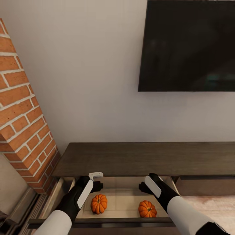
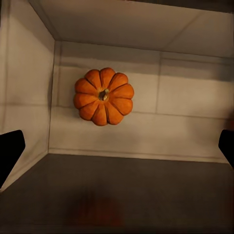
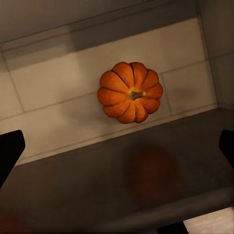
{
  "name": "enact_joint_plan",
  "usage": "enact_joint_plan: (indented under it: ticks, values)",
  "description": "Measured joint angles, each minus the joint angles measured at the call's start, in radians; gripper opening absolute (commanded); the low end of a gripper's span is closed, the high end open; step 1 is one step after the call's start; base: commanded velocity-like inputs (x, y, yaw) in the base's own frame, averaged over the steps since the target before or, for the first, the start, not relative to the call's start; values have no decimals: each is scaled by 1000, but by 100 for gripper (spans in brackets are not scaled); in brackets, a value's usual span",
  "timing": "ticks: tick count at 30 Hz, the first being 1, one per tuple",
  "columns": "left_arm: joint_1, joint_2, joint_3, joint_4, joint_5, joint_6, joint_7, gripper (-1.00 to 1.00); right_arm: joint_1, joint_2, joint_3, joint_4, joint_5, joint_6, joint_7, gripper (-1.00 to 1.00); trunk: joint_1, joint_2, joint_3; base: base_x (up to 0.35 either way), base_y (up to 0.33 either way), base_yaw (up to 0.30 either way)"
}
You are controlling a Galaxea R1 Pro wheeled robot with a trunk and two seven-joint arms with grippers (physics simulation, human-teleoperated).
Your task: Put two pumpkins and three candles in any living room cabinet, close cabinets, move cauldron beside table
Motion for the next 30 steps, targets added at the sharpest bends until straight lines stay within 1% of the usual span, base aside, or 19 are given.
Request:
enact_joint_plan:
  ticks: [3,7,27,30]
  values:
    - [0,0,0,0,0,1,0,100,0,1,0,0,0,0,0,100,-12,21,9,-8,0,0]
    - [0,0,0,0,0,1,0,100,0,0,0,0,0,0,0,100,-26,49,22,-163,0,0]
    - [0,0,0,-5,0,1,0,100,0,0,0,1,0,0,0,100,-103,189,85,-304,0,0]
    - [0,0,0,-5,0,1,0,100,0,0,0,1,0,0,0,100,-115,210,94,-202,0,0]
